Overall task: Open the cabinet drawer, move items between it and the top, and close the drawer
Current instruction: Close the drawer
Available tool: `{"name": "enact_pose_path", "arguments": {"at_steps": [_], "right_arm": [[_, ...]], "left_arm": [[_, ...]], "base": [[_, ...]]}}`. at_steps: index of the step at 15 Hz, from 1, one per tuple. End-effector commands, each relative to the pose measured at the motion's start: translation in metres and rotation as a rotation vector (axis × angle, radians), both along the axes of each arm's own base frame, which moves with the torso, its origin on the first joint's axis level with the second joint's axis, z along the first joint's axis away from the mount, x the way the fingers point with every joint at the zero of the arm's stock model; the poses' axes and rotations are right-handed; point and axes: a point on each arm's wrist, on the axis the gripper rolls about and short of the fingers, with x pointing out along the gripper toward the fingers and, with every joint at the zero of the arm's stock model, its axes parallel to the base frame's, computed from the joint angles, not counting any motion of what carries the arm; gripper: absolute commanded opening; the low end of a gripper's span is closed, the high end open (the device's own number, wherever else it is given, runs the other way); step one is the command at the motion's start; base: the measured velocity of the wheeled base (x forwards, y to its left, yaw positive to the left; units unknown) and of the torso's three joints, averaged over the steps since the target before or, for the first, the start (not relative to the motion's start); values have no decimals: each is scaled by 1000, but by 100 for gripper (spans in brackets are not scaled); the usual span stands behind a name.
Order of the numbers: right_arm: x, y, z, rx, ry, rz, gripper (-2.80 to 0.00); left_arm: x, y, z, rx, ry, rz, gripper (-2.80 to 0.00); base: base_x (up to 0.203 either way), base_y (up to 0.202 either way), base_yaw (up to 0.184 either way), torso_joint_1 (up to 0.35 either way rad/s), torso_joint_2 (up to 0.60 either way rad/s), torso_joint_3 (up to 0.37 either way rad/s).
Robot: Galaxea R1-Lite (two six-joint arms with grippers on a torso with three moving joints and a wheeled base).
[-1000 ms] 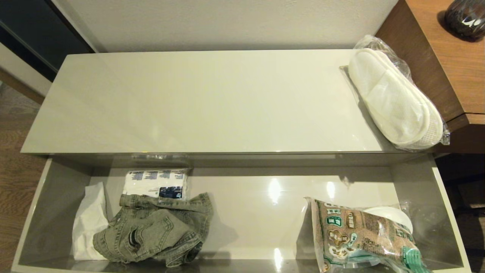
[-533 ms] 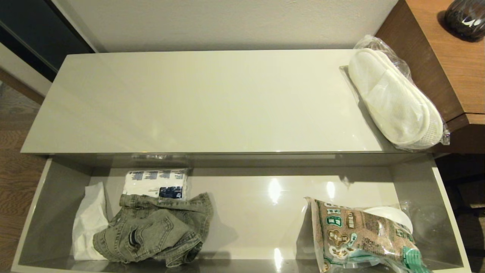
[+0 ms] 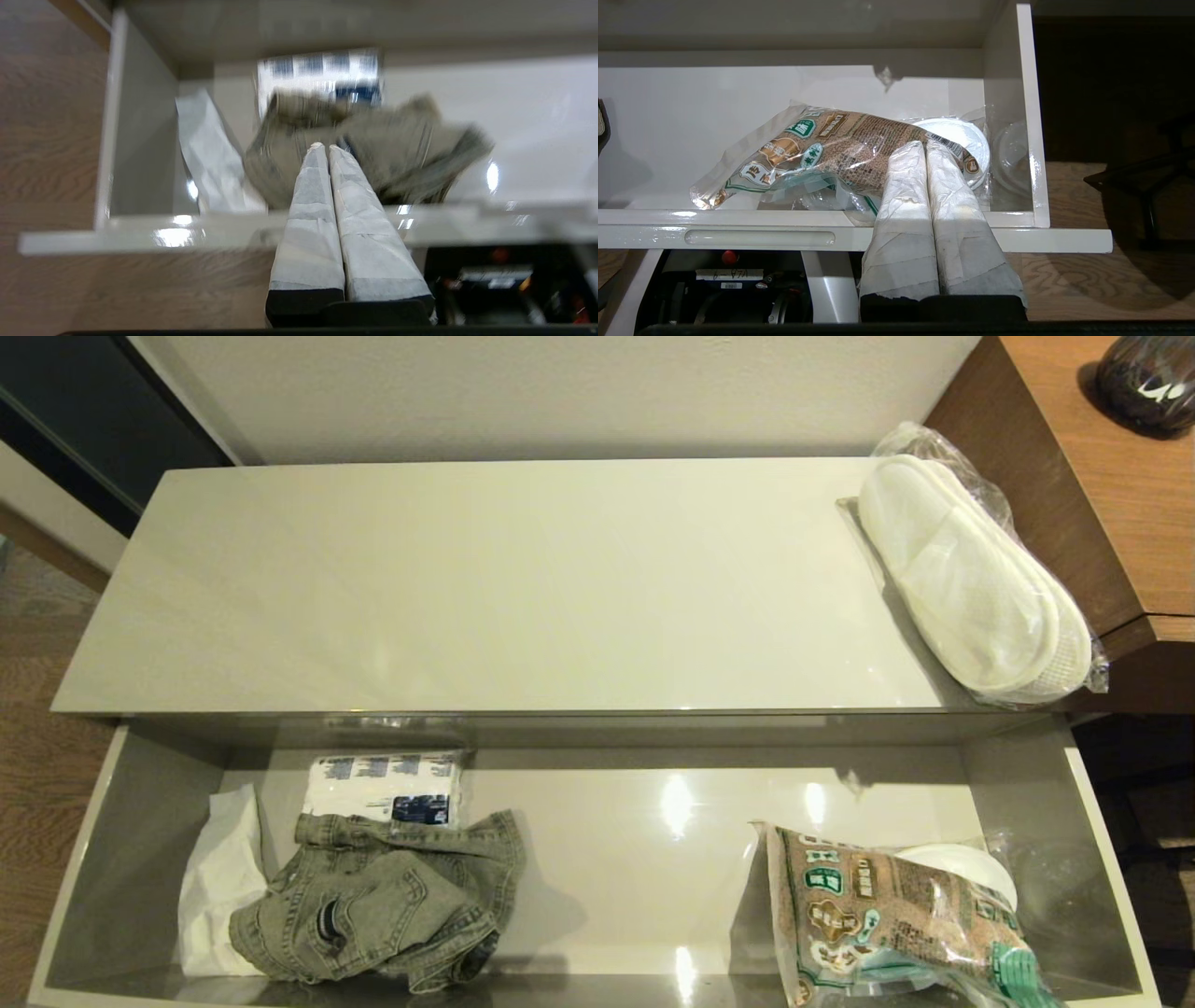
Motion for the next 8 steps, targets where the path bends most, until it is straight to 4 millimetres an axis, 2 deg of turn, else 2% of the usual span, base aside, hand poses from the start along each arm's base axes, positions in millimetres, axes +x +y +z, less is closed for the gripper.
{"name": "enact_pose_path", "arguments": {"at_steps": [1,3,4,6,7,8], "right_arm": [[0,0,0,0,4,1,-280],[0,0,0,0,4,1,-280],[0,0,0,0,4,1,-280],[0,0,0,0,4,1,-280],[0,0,0,0,4,1,-280],[0,0,0,0,4,1,-280]], "left_arm": [[5,0,48,-44,72,1,-280],[26,0,74,-87,318,3,-280],[36,0,74,-100,478,5,-280],[45,-1,62,-124,812,15,-280],[43,-1,50,-131,937,21,-280],[42,-1,43,-135,987,17,-280]], "base": [[0,0,0,0,0,0],[0,0,0,0,0,0],[0,0,0,0,0,0],[0,0,0,0,0,0],[0,0,0,0,0,0],[0,0,0,0,0,0]]}}
